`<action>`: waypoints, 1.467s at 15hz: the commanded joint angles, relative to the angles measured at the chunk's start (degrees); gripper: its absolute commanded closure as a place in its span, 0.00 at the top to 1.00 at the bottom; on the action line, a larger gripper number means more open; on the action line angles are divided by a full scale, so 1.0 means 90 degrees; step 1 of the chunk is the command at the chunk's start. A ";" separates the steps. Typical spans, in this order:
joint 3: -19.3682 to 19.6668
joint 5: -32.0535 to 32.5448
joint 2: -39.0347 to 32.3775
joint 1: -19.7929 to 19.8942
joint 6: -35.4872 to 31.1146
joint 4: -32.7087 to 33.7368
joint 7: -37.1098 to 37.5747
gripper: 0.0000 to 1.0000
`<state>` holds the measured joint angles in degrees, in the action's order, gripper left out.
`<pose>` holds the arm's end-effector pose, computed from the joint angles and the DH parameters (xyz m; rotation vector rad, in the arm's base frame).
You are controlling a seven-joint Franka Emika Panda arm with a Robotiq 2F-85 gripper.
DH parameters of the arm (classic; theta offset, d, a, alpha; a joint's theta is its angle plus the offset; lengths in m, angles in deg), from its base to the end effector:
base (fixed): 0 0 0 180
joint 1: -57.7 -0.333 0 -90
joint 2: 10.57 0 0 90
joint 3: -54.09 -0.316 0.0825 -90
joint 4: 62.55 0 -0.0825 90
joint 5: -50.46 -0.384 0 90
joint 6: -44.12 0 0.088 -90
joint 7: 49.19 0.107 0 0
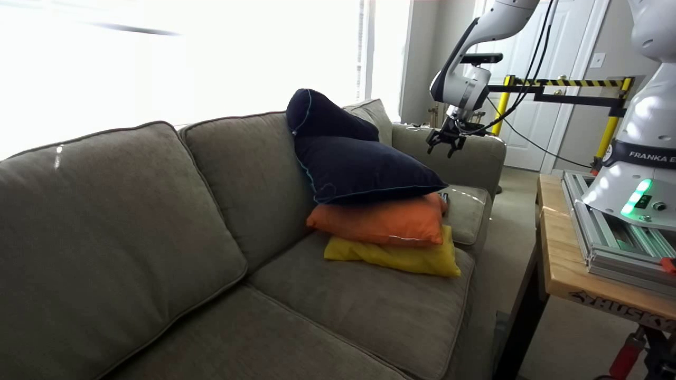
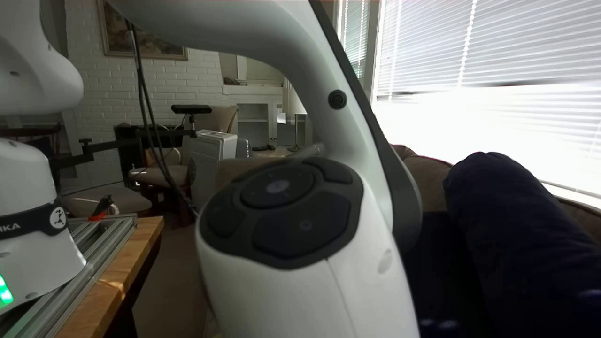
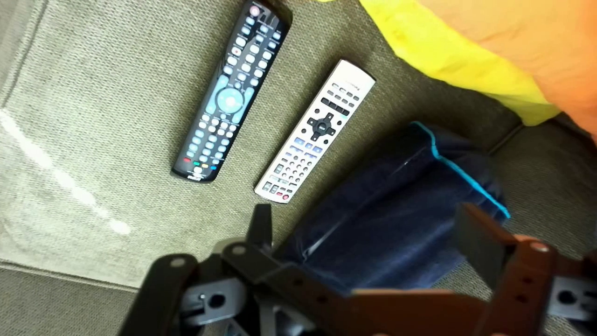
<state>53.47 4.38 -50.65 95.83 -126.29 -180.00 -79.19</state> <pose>0.4296 -0.3922 0.1053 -2.7246 1.3416 -0.4504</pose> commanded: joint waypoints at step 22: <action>-0.0484 0.2928 -0.2316 0.0986 -0.0337 0.1632 0.1040 1.00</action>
<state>49.24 25.25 -68.59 103.24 -129.78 -168.44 -75.68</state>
